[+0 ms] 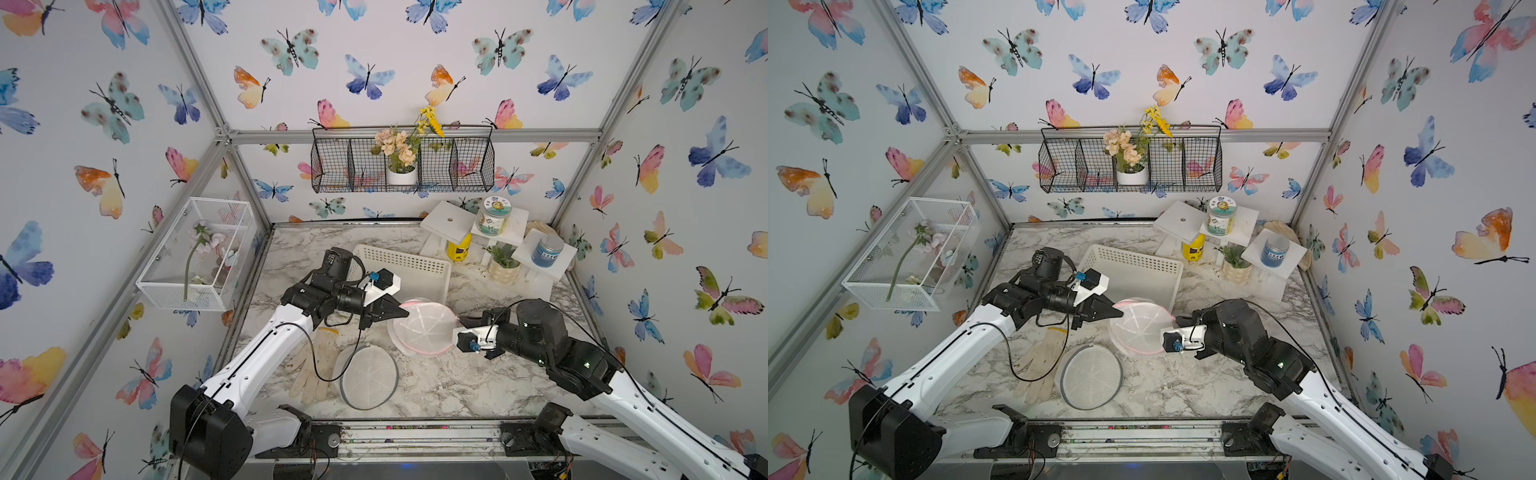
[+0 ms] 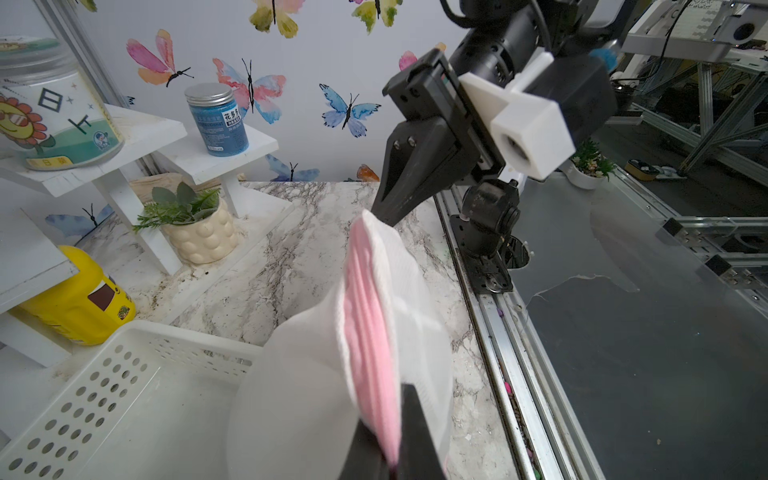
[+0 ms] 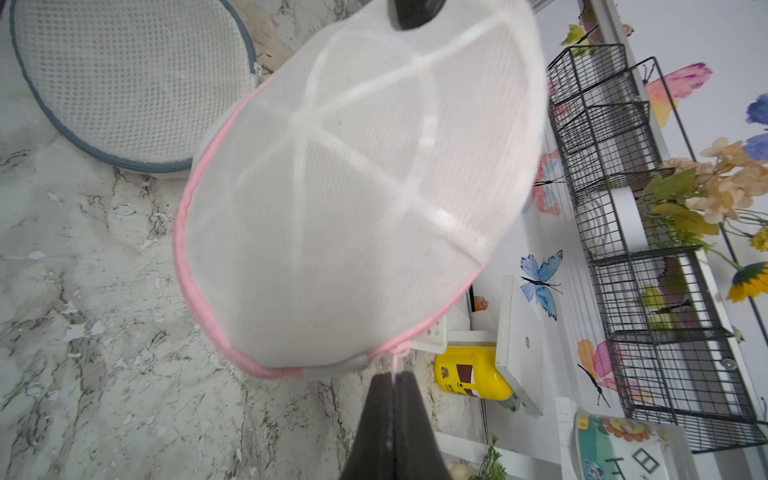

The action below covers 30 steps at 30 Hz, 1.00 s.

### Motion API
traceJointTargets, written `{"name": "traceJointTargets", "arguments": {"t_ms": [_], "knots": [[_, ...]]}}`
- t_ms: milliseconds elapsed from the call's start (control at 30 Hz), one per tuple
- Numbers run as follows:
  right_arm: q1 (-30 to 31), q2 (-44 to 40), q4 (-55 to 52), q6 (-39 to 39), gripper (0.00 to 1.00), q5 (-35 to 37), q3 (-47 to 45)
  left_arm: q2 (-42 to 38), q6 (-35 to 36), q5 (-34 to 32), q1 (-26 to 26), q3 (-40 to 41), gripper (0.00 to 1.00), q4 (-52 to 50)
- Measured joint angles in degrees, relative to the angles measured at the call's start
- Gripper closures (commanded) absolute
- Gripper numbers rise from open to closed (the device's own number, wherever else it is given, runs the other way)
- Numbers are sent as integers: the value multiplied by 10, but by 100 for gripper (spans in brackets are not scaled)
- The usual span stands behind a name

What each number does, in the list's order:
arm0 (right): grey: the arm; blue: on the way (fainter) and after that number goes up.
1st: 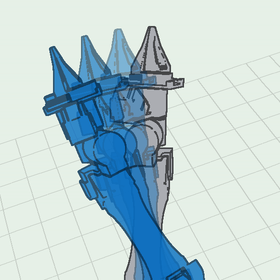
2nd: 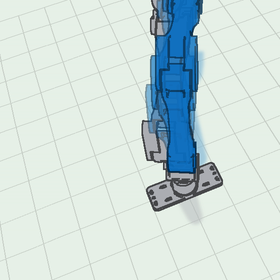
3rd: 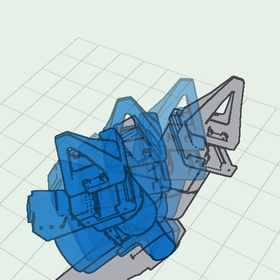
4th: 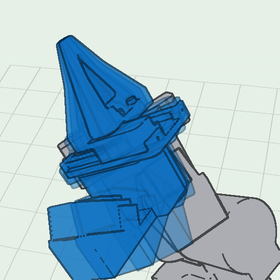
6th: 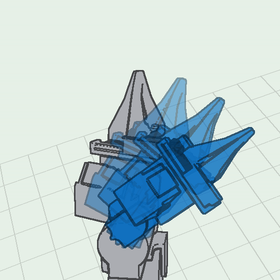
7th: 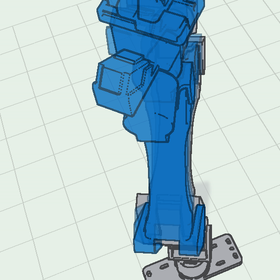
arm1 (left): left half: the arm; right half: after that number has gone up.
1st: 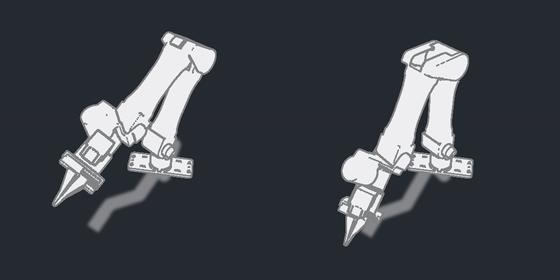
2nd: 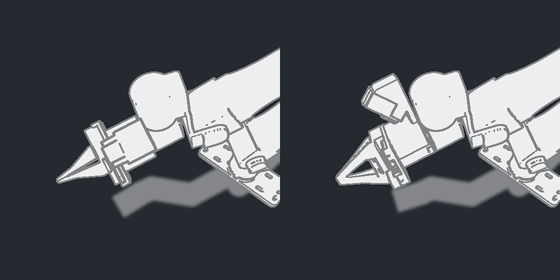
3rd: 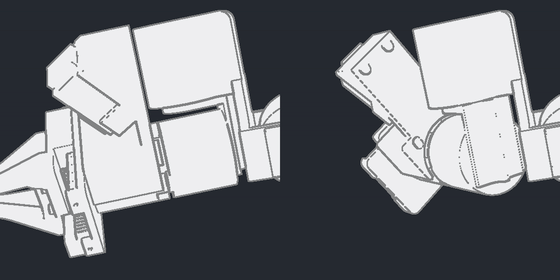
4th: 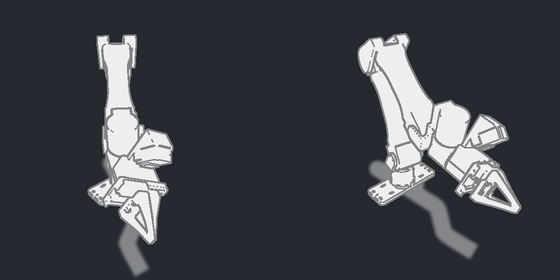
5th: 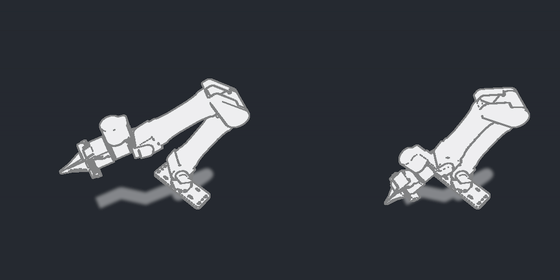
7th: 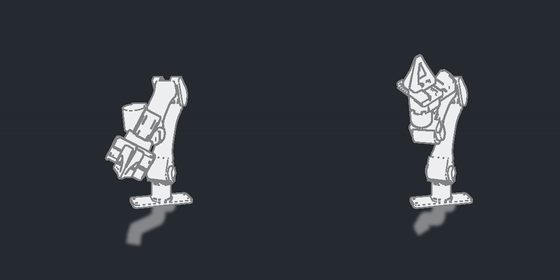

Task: Turn the laundry bag inside out
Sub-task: Place the laundry bag at the center of the board.

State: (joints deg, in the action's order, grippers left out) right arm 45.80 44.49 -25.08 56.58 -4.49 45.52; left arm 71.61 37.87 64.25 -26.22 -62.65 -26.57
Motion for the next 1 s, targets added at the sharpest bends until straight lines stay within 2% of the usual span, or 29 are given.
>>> {"name": "traceJointTargets", "arguments": {"t_ms": [167, 200, 300, 400, 467, 700, 867, 1000], "knots": [[0, -5, -2, -3, 96, -1, -10, -5, -7, 1, 1, 5, 100, 6], [0, -6, -2, -10, 88, -3, -9, -5, -7, 2, 2, 5, 100, 6], [0, 4, -6, -55, 54, -16, 8, -5, -8, 15, 4, 8, 100, 10], [0, 28, -17, -137, 45, -41, 56, -4, -11, 37, 0, 10, 100, 16], [0, 37, -16, -204, 43, -56, 87, -2, -13, 47, -10, 13, 100, 18], [0, -11, 21, -429, 38, -69, 103, 28, -68, 61, -143, 52, 100, 64], [0, -52, 35, -531, 38, -31, 103, 59, -136, 63, -221, 59, 100, 144], [0, -57, 30, -588, 38, 16, 103, 104, -164, 62, -242, 49, 100, 169]]}}
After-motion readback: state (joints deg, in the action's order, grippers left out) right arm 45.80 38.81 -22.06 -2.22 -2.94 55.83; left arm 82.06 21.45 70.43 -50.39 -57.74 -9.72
